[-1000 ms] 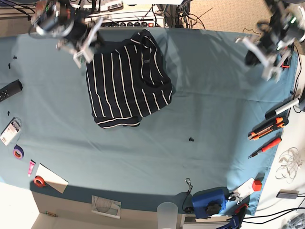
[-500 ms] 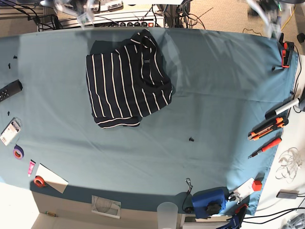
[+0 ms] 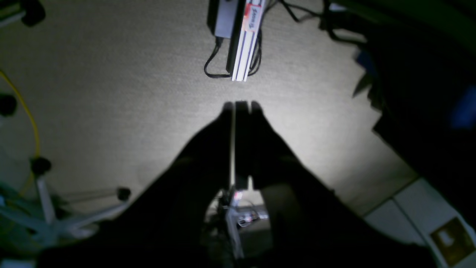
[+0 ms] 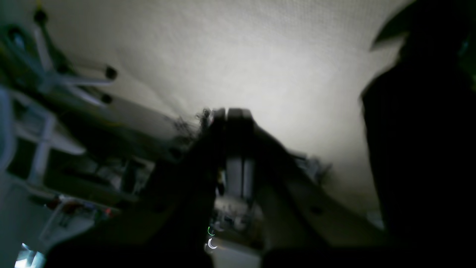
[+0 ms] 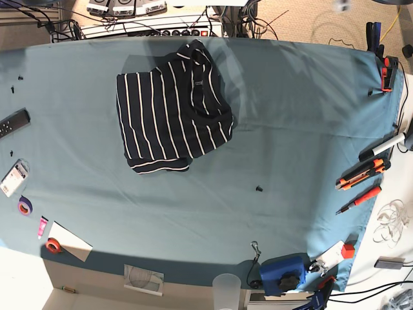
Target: Layout the t-shirt on the table in an organized manner, then fold the t-shirt properly
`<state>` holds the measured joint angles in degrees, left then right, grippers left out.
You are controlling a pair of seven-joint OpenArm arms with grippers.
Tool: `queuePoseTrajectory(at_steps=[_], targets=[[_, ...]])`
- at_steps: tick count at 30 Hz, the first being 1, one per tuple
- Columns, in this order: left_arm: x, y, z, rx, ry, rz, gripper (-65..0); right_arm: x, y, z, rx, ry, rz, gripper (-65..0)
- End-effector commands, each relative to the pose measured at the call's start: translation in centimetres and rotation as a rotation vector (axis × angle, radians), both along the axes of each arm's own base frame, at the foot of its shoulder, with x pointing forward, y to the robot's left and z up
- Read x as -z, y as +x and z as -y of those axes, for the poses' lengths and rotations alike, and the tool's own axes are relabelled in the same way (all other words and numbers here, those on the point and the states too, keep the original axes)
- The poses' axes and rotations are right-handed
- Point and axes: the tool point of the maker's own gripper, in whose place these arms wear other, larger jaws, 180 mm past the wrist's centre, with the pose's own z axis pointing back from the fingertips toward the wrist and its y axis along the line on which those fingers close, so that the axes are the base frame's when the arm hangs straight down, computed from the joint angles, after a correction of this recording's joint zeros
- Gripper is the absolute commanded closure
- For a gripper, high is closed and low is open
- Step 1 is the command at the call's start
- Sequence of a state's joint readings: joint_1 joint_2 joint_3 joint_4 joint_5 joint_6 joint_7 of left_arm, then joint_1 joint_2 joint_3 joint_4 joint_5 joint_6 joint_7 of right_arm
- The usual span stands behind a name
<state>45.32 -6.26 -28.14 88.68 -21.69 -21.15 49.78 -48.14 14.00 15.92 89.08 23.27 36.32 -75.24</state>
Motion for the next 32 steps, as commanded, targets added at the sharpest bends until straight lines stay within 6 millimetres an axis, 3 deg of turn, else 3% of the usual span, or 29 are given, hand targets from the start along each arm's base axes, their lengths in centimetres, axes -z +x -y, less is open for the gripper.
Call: queuePoseTrajectory(at_steps=[1,6,10,15,24,32], targets=[[0.8,-0.9,0.2,0.012,0.011,-0.033,0.0,0.4,-1.2,0.4,0.016,-0.002,-0.047,0.0],[5.6,-0.5,2.1,0.096,0.062,-0.065,0.0,4.5,-1.2,-0.7,0.104,0.081,-0.115,0.0],[8.5,0.2,3.6,0.153,0.074,-0.025,0.0,7.5,1.6,-1.4,0.080,0.105,-0.041,0.0],[10.9,0.7,4.3,0.137,0.072,0.069,0.0,10.5,5.0,-1.5,-0.163,0.095,0.071,0.0],[12.1,-0.5,4.8,0.111,0.050,0.034,0.0,13.4,10.9,-2.6,-0.486,0.033,0.354,0.0],[12.0,0.0,4.8,0.109,0.052,0.046,0.0,13.7,11.9,-2.7,-0.512,0.003,0.409,0.0]])
